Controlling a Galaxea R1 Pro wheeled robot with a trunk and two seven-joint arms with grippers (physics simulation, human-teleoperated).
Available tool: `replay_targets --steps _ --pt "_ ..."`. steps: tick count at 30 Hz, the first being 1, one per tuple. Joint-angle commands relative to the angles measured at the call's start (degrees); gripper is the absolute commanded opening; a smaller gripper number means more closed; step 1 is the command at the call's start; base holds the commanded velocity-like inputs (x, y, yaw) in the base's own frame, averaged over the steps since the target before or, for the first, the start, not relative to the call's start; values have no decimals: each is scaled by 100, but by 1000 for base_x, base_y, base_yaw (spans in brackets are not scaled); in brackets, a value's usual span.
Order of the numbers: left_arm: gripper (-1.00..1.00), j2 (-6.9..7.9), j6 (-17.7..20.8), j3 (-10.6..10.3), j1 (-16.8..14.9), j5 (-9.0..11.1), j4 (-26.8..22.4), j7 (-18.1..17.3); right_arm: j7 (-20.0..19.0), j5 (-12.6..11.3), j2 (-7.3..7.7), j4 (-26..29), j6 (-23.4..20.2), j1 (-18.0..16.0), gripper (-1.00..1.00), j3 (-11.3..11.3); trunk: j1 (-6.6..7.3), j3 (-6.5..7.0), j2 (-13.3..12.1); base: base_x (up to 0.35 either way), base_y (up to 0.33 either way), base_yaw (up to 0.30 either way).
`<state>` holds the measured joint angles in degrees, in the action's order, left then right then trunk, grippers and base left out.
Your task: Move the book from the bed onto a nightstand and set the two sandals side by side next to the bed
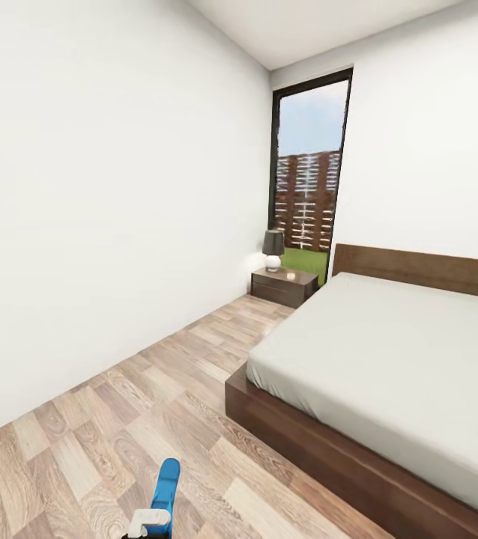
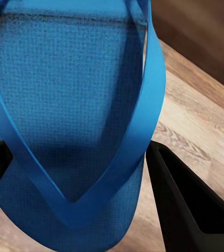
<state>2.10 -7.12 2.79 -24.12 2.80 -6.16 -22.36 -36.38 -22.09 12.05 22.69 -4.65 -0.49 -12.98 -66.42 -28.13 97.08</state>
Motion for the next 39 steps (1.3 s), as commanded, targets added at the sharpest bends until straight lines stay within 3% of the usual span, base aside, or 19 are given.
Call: replay_targets --steps 1,39 --pt "-100 1 0 29 -5 19 7 -41 -27 -50 -1 -1 -46 -3 100 -22 1 -13 3 0 0 0" --pt "-100 -8 0 30 -5 27 18 -50 -9 -15 -1 -1 -36 -5 100 -11 1 -349 3 0 0 0"
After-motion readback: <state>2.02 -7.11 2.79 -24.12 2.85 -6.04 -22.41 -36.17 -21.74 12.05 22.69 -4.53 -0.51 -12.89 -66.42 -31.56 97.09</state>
